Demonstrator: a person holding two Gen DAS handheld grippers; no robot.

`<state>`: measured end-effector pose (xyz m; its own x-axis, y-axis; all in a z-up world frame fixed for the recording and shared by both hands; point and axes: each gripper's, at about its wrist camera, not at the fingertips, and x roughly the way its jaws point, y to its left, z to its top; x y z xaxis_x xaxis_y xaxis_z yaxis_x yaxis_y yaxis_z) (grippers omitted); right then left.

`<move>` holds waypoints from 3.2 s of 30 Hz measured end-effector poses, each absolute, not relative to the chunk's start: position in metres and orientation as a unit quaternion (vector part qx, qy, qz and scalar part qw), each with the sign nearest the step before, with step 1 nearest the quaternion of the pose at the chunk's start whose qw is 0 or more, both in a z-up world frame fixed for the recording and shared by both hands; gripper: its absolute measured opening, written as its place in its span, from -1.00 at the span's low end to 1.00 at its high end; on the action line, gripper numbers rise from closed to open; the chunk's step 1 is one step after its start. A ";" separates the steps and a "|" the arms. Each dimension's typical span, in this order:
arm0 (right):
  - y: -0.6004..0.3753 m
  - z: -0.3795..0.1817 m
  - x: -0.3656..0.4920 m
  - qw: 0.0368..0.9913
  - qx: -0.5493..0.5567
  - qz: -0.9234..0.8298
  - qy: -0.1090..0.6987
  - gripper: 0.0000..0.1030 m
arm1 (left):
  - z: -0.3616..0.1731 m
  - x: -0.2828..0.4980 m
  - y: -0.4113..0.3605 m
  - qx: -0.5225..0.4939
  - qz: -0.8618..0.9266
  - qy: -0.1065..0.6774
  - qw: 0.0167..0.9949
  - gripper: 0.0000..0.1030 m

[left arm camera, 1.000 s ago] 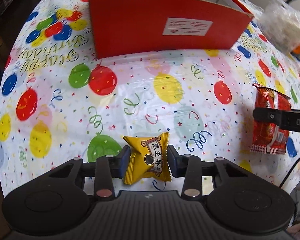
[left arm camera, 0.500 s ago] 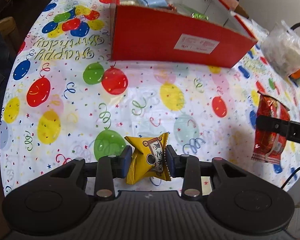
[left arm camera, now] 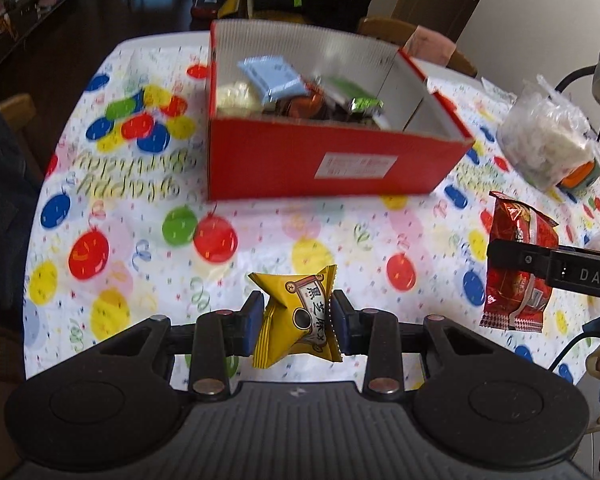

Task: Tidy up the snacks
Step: 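Carry both snacks into the red box and open both tools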

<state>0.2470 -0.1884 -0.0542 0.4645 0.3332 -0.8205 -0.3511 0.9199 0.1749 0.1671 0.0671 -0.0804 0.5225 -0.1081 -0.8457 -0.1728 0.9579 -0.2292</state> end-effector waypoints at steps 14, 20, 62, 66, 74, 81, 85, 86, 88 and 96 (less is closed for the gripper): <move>-0.173 -0.009 0.293 0.875 -0.020 0.238 0.422 0.41 | -0.036 0.213 0.067 -0.120 0.022 0.443 0.888 -0.32; -0.163 0.000 0.321 0.877 -0.029 0.251 0.409 0.41 | -0.025 0.237 0.068 -0.108 0.029 0.432 0.895 -0.32; -0.029 -0.089 0.479 0.796 -0.155 0.319 0.491 0.41 | -0.120 0.390 0.088 -0.067 0.112 0.576 0.807 -0.32; -0.025 -0.097 0.483 0.792 -0.167 0.316 0.495 0.41 | -0.127 0.393 0.086 -0.064 0.110 0.583 0.802 -0.32; -0.028 -0.102 0.481 0.789 -0.169 0.315 0.499 0.43 | -0.141 0.396 0.084 -0.071 0.109 0.597 0.791 -0.27; -0.033 -0.098 0.477 0.792 -0.168 0.313 0.496 0.52 | -0.144 0.394 0.086 -0.079 0.106 0.595 0.793 -0.23; -0.041 -0.091 0.474 0.796 -0.160 0.311 0.494 0.54 | -0.142 0.392 0.083 -0.082 0.102 0.591 0.796 -0.16; -0.043 -0.090 0.473 0.797 -0.157 0.310 0.494 0.55 | -0.140 0.390 0.083 -0.084 0.101 0.591 0.796 -0.14; -0.047 -0.086 0.471 0.799 -0.150 0.309 0.494 0.59 | -0.138 0.388 0.083 -0.090 0.099 0.588 0.798 -0.11; -0.067 -0.062 0.453 0.808 -0.122 0.314 0.483 0.66 | -0.124 0.373 0.084 -0.108 0.090 0.568 0.811 -0.06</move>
